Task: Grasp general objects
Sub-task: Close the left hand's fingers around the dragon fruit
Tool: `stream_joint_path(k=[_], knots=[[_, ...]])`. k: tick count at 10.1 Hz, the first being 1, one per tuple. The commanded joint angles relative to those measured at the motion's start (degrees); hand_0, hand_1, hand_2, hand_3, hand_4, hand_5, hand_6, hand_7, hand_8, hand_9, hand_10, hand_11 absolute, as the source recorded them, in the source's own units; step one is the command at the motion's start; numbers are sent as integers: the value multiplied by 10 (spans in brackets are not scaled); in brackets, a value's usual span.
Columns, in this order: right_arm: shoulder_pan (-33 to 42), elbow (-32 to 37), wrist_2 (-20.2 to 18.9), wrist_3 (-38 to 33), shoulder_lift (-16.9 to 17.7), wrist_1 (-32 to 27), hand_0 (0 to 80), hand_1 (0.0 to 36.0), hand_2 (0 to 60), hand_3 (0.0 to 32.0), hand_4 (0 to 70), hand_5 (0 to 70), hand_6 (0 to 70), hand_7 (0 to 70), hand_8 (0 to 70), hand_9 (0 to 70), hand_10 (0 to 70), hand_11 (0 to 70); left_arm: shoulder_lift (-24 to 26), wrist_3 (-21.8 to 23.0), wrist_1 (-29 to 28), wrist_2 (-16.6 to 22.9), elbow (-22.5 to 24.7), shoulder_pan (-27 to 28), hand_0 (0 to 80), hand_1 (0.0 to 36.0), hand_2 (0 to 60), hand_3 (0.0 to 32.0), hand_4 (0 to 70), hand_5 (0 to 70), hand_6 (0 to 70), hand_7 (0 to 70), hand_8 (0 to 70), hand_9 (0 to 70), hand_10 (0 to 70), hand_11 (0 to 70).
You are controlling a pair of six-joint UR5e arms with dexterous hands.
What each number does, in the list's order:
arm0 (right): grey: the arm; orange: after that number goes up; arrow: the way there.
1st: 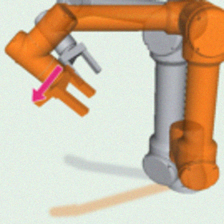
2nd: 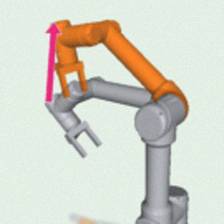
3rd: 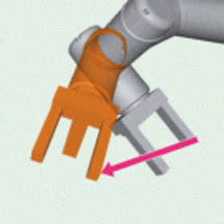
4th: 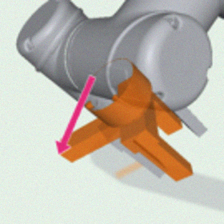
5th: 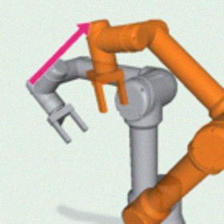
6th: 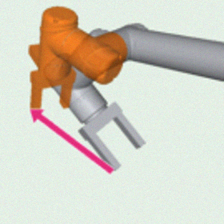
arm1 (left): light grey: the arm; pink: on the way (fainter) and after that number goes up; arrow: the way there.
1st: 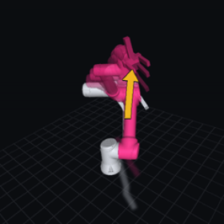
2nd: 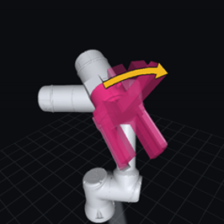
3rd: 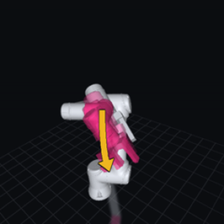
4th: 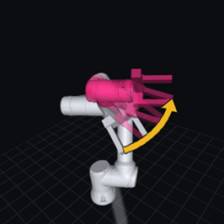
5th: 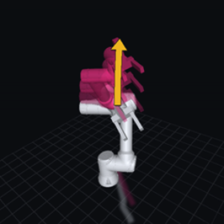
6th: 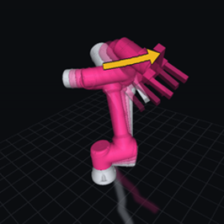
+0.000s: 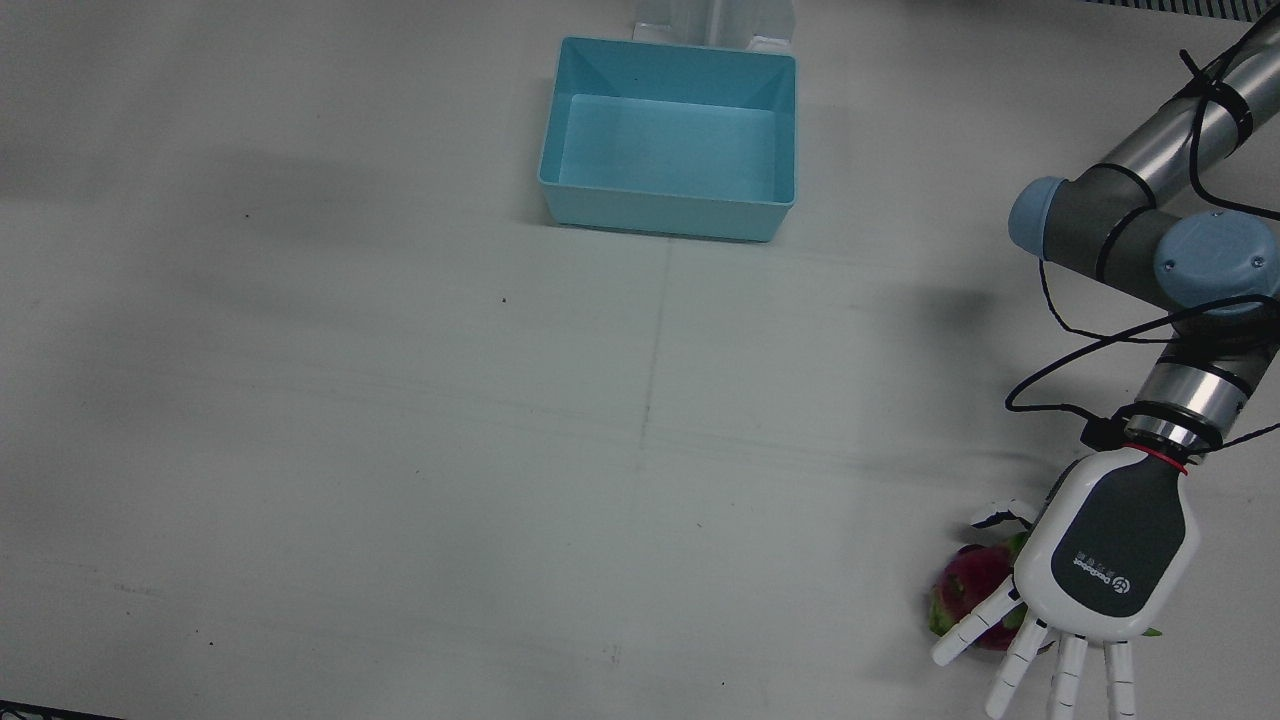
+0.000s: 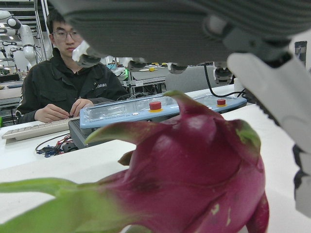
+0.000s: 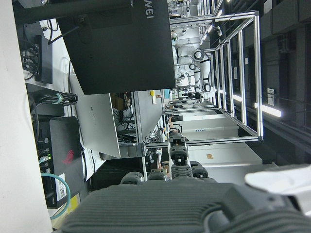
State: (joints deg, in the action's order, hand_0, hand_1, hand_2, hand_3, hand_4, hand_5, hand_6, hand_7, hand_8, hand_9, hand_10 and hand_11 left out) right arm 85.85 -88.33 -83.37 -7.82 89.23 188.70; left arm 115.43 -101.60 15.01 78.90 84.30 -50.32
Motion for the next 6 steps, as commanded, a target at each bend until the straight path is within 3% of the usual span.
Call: stream_joint_path(k=[1, 3, 5, 6], knots=[[0, 0, 1, 0, 0, 0, 0, 0, 0, 0, 0, 0, 0, 0, 0, 0, 0, 0, 1, 0, -16, 0, -26, 0, 572, 333, 308, 320, 0, 0, 0, 0, 0, 0, 0, 0], [0, 0, 0, 0, 0, 0, 0, 0, 0, 0, 0, 0, 0, 0, 0, 0, 0, 0, 1, 0, -16, -1, -26, 0, 570, 329, 301, 310, 0, 0, 0, 10, 0, 0, 0, 0], [0, 0, 0, 0, 0, 0, 0, 0, 0, 0, 0, 0, 0, 0, 0, 0, 0, 0, 1, -4, -15, -1, -26, 0, 558, 314, 293, 206, 0, 7, 0, 41, 0, 0, 0, 0], [-1, 0, 0, 0, 0, 0, 0, 0, 0, 0, 0, 0, 0, 0, 0, 0, 0, 0, 4, -4, -14, -1, -26, 0, 548, 304, 293, 130, 0, 72, 0, 45, 0, 0, 0, 0]])
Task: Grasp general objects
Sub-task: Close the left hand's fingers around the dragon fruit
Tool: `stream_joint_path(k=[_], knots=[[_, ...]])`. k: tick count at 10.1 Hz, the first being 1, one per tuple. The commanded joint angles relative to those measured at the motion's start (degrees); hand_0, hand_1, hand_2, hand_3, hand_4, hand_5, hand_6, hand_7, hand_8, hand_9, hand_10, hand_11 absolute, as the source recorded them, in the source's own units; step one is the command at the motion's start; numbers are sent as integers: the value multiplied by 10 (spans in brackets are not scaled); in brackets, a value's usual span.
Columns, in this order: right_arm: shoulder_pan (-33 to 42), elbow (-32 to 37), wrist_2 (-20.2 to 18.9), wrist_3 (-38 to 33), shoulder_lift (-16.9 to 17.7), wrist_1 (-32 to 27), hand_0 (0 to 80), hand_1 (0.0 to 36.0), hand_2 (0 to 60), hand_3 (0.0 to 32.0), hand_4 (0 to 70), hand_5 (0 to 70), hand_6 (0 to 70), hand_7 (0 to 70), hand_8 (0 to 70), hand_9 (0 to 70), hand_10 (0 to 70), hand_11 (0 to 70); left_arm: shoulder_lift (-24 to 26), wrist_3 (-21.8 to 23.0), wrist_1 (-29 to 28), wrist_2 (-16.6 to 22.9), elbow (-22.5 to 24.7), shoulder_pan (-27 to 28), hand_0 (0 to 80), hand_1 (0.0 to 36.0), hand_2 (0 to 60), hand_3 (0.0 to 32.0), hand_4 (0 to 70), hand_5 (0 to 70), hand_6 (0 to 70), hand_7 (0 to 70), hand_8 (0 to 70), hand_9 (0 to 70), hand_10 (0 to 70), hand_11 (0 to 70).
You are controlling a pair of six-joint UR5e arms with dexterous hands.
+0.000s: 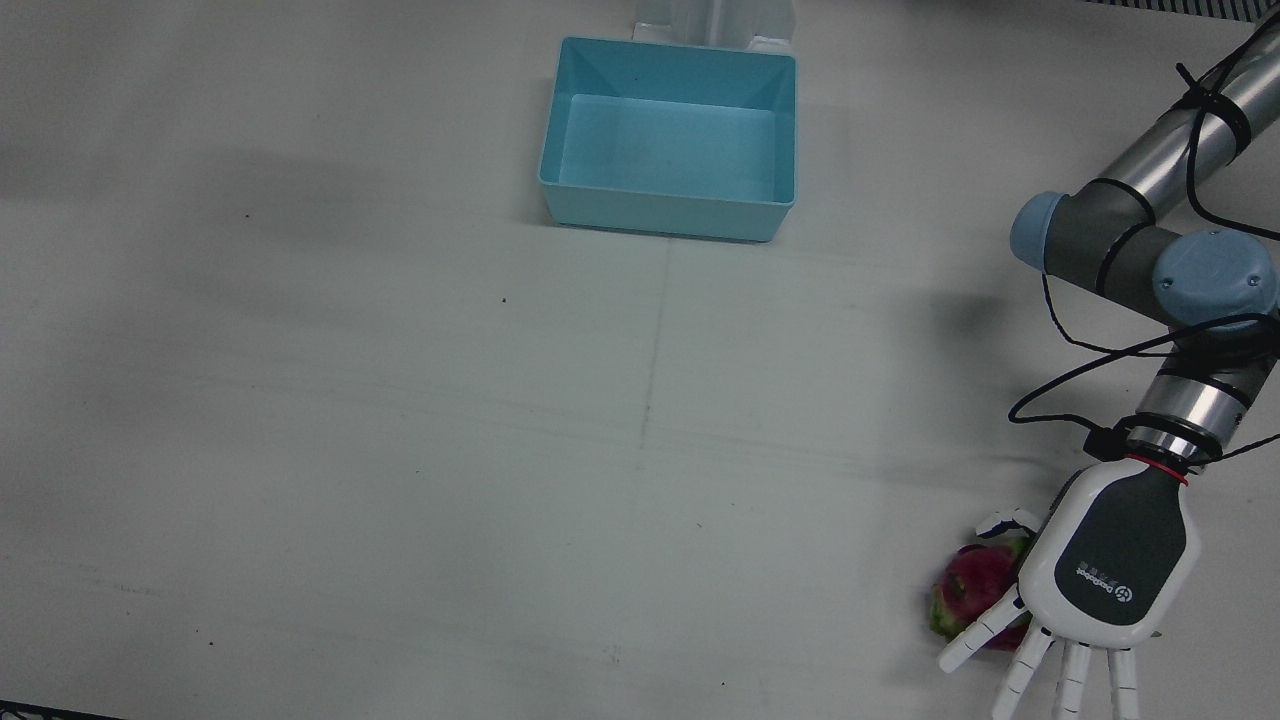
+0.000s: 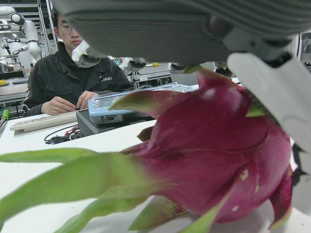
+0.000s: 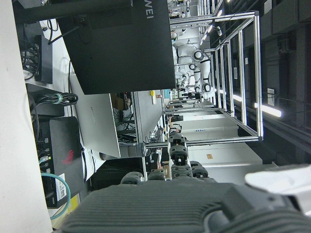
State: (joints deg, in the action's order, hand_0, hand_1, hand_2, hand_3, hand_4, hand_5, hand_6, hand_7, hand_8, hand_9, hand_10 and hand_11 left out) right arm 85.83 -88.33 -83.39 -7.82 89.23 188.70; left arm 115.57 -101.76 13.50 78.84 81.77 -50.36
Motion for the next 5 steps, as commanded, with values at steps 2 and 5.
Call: stream_joint_path(k=[2, 5], knots=[[0, 0, 0, 0, 0, 0, 0, 0, 0, 0, 0, 0, 0, 0, 0, 0, 0, 0, 4, -2, 2, 0, 0, 0, 538, 280, 300, 0, 28, 170, 0, 85, 0, 3, 0, 0], [0, 0, 0, 0, 0, 0, 0, 0, 0, 0, 0, 0, 0, 0, 0, 0, 0, 0, 4, -13, 1, -2, 0, 1, 530, 255, 299, 0, 214, 233, 0, 120, 0, 10, 0, 0]])
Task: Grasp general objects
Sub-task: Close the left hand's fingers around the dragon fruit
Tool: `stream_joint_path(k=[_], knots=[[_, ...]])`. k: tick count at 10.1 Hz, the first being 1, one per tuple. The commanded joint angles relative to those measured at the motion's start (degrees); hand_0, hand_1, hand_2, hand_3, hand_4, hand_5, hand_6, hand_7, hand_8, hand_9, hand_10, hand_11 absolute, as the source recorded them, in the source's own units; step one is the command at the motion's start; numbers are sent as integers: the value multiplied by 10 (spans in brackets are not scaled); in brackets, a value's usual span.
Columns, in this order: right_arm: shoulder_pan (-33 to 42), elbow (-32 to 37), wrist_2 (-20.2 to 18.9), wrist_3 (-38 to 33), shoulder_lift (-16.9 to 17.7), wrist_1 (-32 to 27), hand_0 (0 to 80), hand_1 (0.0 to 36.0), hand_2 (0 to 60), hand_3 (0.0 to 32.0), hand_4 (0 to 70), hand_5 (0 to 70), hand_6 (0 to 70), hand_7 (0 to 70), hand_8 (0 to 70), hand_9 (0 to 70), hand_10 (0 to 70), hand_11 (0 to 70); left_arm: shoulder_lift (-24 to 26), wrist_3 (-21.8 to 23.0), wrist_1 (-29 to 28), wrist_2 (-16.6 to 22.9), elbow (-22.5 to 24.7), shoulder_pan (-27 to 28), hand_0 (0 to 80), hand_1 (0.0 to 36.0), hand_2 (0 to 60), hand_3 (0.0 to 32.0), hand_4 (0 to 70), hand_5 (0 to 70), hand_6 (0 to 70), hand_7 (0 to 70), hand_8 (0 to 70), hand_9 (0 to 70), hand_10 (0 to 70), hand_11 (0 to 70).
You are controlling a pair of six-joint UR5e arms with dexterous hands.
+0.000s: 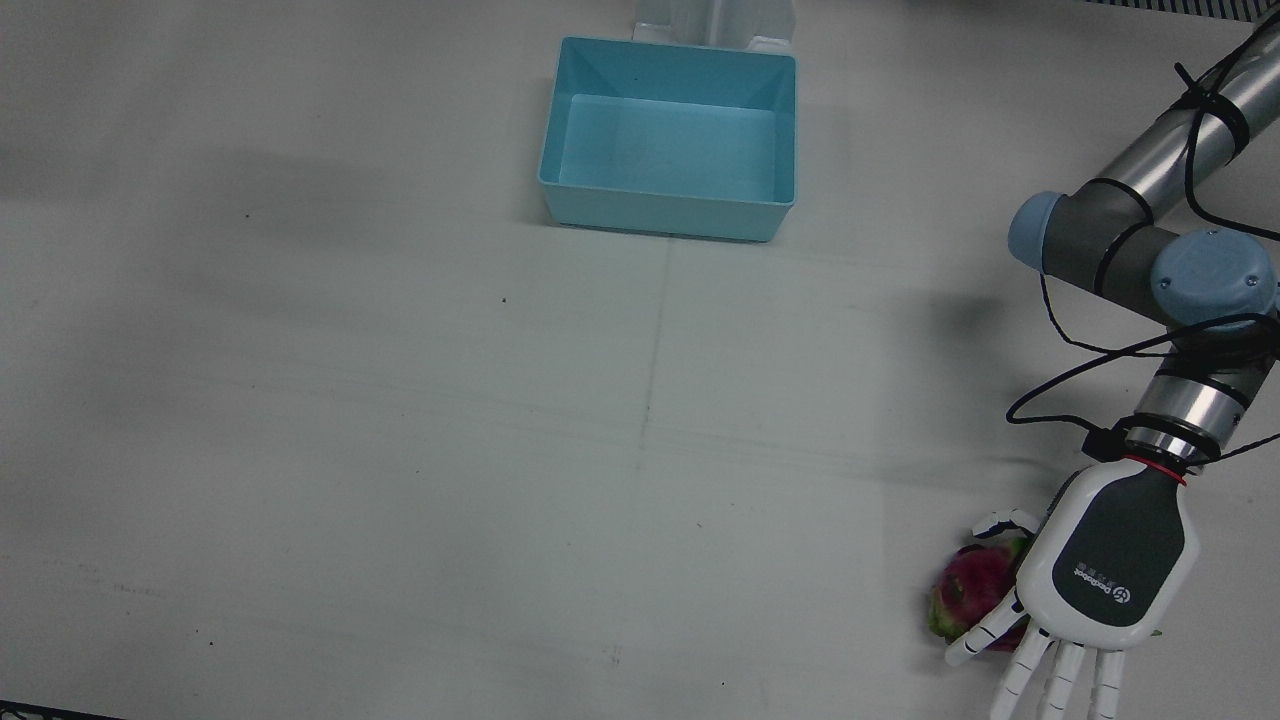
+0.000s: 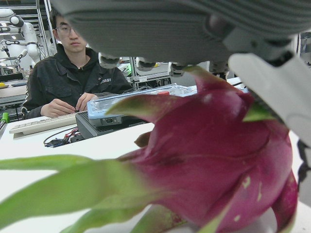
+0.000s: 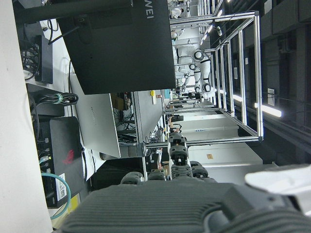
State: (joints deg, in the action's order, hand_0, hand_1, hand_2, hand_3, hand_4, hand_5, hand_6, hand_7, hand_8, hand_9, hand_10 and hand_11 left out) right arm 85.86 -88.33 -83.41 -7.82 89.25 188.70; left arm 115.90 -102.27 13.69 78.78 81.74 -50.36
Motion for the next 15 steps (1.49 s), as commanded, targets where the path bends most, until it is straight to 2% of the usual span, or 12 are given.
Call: stream_joint_path(k=[1, 4, 7, 8, 9, 10, 11, 12, 13, 15], knots=[[0, 0, 0, 0, 0, 0, 0, 0, 0, 0, 0, 0, 0, 0, 0, 0, 0, 0, 0, -8, 0, 1, 0, 1, 528, 249, 298, 0, 250, 251, 0, 129, 0, 11, 0, 0], [-1, 0, 1, 0, 0, 0, 0, 0, 0, 0, 0, 0, 0, 0, 0, 0, 0, 0, 1, -8, 0, -1, 1, 1, 521, 235, 292, 0, 284, 286, 29, 173, 8, 20, 0, 0], [-1, 0, 1, 0, 0, 0, 0, 0, 0, 0, 0, 0, 0, 0, 0, 0, 0, 0, 1, -8, 0, -1, 1, 0, 527, 235, 296, 0, 272, 301, 93, 261, 70, 38, 0, 0], [-1, 0, 1, 0, 0, 0, 0, 0, 0, 0, 0, 0, 0, 0, 0, 0, 0, 0, 1, -8, 0, -1, 1, 0, 537, 242, 317, 0, 261, 321, 138, 330, 132, 52, 30, 55], [-1, 0, 0, 0, 0, 0, 0, 0, 0, 0, 0, 0, 0, 0, 0, 0, 0, 0, 1, -8, -1, -1, 1, 0, 546, 266, 392, 0, 246, 336, 172, 385, 178, 96, 103, 165], [-1, 0, 0, 0, 0, 0, 0, 0, 0, 0, 0, 0, 0, 0, 0, 0, 0, 0, 1, -8, -2, -1, 1, 0, 563, 328, 598, 0, 234, 359, 220, 463, 237, 179, 195, 303], [-1, 0, 0, 0, 0, 0, 0, 0, 0, 0, 0, 0, 0, 0, 0, 0, 0, 0, 1, -7, -4, -1, 2, 0, 579, 360, 600, 0, 232, 404, 281, 552, 304, 271, 322, 483], [0, 0, 0, 0, 0, 0, 0, 0, 0, 0, 0, 0, 0, 0, 0, 0, 0, 0, 1, -7, -7, -1, 3, 0, 596, 360, 600, 0, 257, 452, 329, 623, 367, 357, 401, 587], [0, 0, 0, 0, 0, 0, 0, 0, 0, 0, 0, 0, 0, 0, 0, 0, 0, 0, 1, -1, -6, 1, 7, -1, 586, 360, 600, 0, 291, 459, 336, 628, 381, 376, 408, 596], [-1, 0, 0, 0, 0, 0, 0, 0, 0, 0, 0, 0, 0, 0, 0, 0, 0, 0, 0, 1, 11, 5, 47, -5, 548, 360, 600, 0, 268, 414, 268, 539, 332, 310, 389, 569]])
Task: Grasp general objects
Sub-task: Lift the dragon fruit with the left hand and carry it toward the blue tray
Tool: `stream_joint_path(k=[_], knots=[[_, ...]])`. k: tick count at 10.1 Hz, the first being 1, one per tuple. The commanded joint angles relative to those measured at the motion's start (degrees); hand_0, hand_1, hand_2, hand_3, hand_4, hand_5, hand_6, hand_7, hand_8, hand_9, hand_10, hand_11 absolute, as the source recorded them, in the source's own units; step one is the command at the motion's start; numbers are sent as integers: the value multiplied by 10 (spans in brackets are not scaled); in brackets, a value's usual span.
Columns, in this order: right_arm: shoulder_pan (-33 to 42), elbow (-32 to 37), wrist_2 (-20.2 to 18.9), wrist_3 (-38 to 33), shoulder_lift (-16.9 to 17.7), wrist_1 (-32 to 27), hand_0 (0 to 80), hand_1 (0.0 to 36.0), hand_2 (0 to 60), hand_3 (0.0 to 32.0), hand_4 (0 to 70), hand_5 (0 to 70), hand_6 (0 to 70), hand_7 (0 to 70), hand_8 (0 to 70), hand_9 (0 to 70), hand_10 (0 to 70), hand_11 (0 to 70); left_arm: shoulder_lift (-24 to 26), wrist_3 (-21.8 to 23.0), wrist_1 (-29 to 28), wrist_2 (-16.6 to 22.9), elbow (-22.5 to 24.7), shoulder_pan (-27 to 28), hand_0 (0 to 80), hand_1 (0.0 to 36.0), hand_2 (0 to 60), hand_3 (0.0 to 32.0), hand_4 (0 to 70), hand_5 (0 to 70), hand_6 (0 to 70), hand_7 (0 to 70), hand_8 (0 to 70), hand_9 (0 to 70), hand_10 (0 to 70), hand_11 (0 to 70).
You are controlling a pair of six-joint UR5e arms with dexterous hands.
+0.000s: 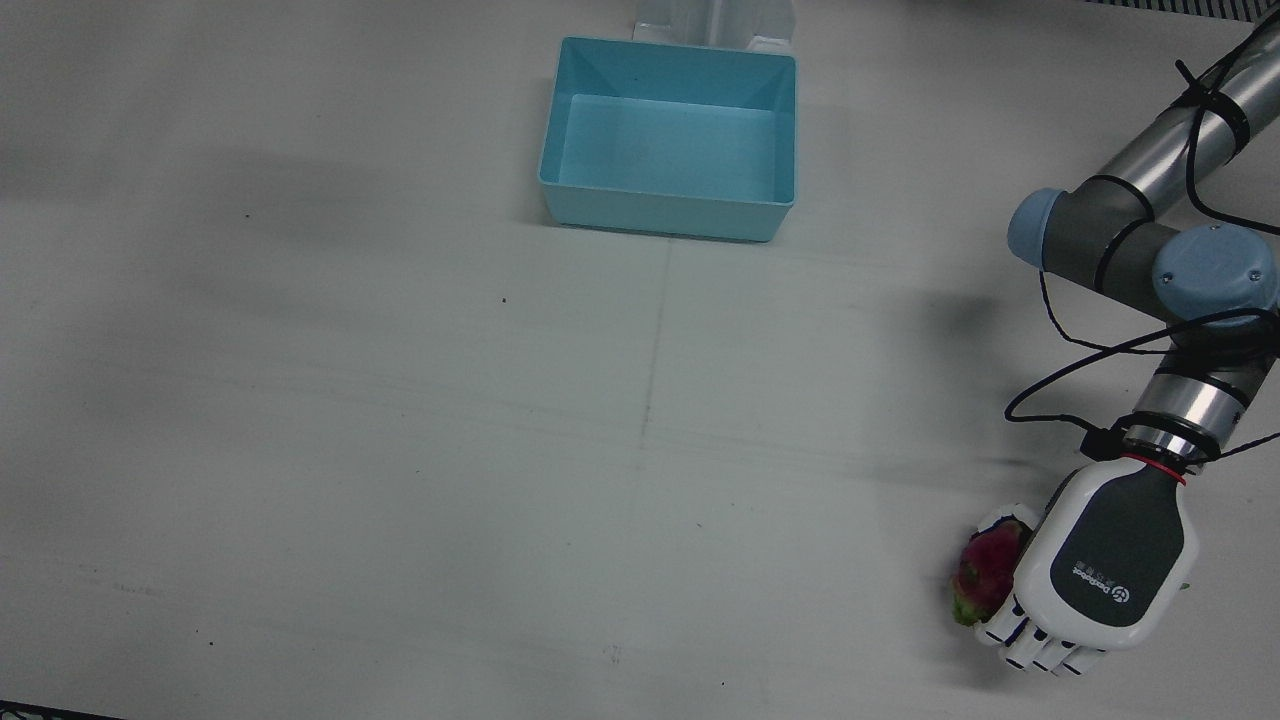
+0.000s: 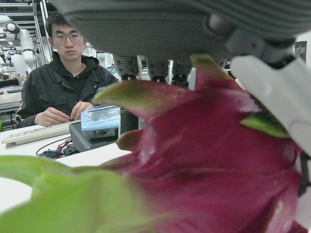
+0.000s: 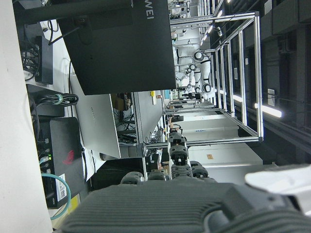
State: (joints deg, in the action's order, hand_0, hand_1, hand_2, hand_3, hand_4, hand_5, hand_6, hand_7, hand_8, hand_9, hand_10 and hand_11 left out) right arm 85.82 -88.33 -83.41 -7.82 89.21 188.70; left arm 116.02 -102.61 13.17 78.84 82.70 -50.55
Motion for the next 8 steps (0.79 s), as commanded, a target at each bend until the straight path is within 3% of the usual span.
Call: stream_joint_path(k=[1, 2, 3, 4, 5, 7, 8], knots=[[0, 0, 0, 0, 0, 0, 0, 0, 0, 0, 0, 0, 0, 0, 0, 0, 0, 0, -1, 11, 37, 10, 77, -3, 532, 360, 600, 0, 264, 398, 256, 514, 325, 299, 386, 564], [0, 0, 1, 0, 0, 0, 0, 0, 0, 0, 0, 0, 0, 0, 0, 0, 0, 0, -2, 32, 45, 38, 124, -4, 519, 360, 600, 0, 240, 376, 244, 497, 322, 295, 396, 576], [0, 0, 1, 0, 0, 0, 0, 0, 0, 0, 0, 0, 0, 0, 0, 0, 0, 0, 0, 46, 68, 72, 161, -3, 498, 360, 600, 0, 173, 335, 213, 458, 305, 274, 439, 636], [0, 0, 1, 0, 0, 0, 0, 0, 0, 0, 0, 0, 0, 0, 0, 0, 0, 0, 10, 58, 86, 100, 189, -3, 495, 360, 600, 0, 148, 327, 206, 451, 299, 266, 480, 695], [0, -1, 1, 0, 0, 0, 0, 0, 0, 0, 0, 0, 0, 0, 0, 0, 0, 0, 33, 83, 109, 123, 200, -3, 494, 360, 600, 0, 132, 326, 204, 449, 297, 264, 504, 700], [0, -1, 1, 0, 0, 0, 0, 0, 0, 0, 0, 0, 0, 0, 0, 0, 0, 0, 68, 118, 160, 152, 226, -2, 504, 360, 600, 0, 94, 317, 179, 426, 271, 229, 488, 700], [0, -1, 0, 0, 0, 0, 0, 0, 0, 0, 0, 0, 0, 0, 0, 0, 0, 0, 87, 145, 177, 185, 231, -2, 500, 360, 600, 0, 90, 319, 183, 426, 279, 240, 510, 700]])
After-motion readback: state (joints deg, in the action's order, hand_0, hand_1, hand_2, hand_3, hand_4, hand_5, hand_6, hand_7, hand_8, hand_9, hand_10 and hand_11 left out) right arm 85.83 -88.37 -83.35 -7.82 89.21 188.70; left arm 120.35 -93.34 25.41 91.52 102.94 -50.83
